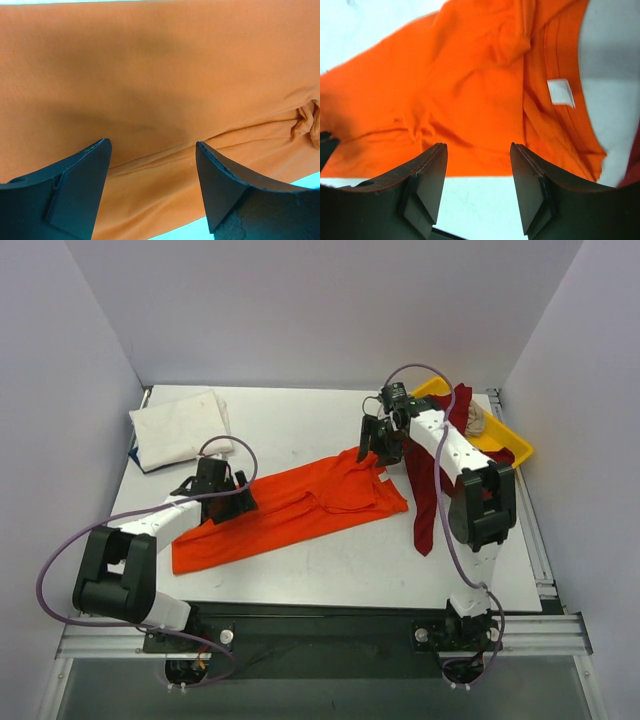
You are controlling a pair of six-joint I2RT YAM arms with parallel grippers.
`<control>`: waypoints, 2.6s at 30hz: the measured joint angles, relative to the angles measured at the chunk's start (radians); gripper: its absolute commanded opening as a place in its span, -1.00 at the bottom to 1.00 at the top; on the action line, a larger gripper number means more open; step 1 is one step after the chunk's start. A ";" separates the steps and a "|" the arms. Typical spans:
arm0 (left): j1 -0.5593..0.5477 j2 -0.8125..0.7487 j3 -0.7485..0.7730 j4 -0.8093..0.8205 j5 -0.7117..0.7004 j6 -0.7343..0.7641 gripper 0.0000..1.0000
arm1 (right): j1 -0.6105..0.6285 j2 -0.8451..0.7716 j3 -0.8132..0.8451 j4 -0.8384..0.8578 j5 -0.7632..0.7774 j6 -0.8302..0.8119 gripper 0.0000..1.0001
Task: Fold and stack the t-shirts
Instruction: Rotate the tshirt 90 degrees
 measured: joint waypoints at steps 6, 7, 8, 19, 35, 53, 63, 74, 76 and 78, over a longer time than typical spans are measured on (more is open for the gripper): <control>0.004 0.000 -0.035 0.037 0.011 -0.002 0.58 | 0.003 -0.109 -0.192 0.027 0.008 0.002 0.07; 0.004 -0.002 -0.041 0.047 0.013 -0.003 0.58 | 0.003 -0.113 -0.237 0.033 0.008 0.005 0.07; 0.004 -0.007 -0.049 0.056 0.014 -0.004 0.58 | 0.003 -0.114 -0.274 0.041 0.009 0.010 0.07; 0.005 -0.064 -0.124 0.125 0.041 -0.039 0.58 | -0.014 -0.060 -0.387 0.104 0.035 0.042 0.05; -0.048 -0.117 -0.165 0.100 0.122 -0.103 0.57 | -0.084 0.240 0.069 0.045 0.004 0.074 0.05; -0.076 -0.315 -0.229 0.005 0.147 -0.153 0.57 | -0.080 0.225 0.167 0.057 -0.021 0.090 0.05; -0.080 -0.255 -0.230 -0.002 0.133 -0.153 0.57 | -0.041 0.117 0.070 0.064 -0.034 0.096 0.05; -0.116 -0.178 -0.195 0.020 0.130 -0.185 0.57 | -0.039 0.253 0.088 0.063 -0.018 0.122 0.04; -0.128 -0.162 -0.186 0.031 0.131 -0.193 0.57 | -0.044 0.271 0.113 0.053 -0.014 0.134 0.04; -0.138 -0.146 -0.176 0.039 0.133 -0.203 0.57 | -0.045 0.291 0.150 0.042 -0.009 0.145 0.04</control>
